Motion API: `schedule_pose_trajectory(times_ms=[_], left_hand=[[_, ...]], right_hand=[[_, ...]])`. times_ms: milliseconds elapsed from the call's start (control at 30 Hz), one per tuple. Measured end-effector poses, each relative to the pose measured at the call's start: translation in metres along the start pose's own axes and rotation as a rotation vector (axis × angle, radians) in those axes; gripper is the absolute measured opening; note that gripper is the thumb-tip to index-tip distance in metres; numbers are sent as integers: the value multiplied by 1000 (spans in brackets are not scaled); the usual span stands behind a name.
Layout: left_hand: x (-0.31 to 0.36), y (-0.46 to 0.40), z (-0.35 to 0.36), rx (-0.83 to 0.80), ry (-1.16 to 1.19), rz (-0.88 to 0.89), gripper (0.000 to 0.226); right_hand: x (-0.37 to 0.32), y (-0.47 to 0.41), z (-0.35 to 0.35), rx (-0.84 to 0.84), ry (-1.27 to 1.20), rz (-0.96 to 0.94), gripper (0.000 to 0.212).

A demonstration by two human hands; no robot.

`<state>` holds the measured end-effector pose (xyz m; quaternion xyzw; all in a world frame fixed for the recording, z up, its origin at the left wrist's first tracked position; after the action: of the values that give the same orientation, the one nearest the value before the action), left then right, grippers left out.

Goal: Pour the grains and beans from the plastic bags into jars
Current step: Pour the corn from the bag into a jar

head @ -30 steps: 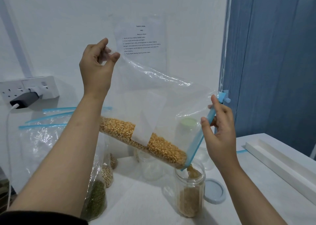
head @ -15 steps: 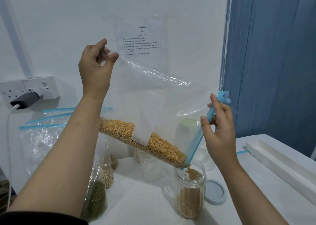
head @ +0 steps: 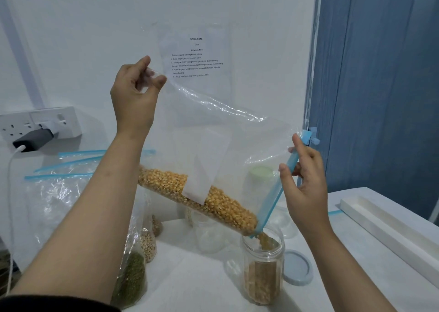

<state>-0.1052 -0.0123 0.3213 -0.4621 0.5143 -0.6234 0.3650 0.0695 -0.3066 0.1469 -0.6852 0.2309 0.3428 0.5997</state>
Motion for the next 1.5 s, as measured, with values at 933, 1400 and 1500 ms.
schedule_pose_trajectory(times_ms=[933,1400,1500], left_hand=[[5,-1,2,-15,-9,3,43],[9,0,3,-25,-13,11,44],[9,0,4,-25,-8,6,44]], right_hand=[[-2,0,-3,-5,14,-8,57],[-1,5,-4,-15,17,-1,59],[1,5,-5,-13,18,6,59]])
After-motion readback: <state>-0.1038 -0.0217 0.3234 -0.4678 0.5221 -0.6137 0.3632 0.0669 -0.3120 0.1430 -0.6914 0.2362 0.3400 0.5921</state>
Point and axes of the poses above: each hand's wrist, its own y-axis away from the middle knuckle, its own z-axis out of the palm, x = y × z, the point moved 10 cm from there along -y, towards the middle knuckle, and after that the axes turned 11 degrees about z, right-handed, at the moved point
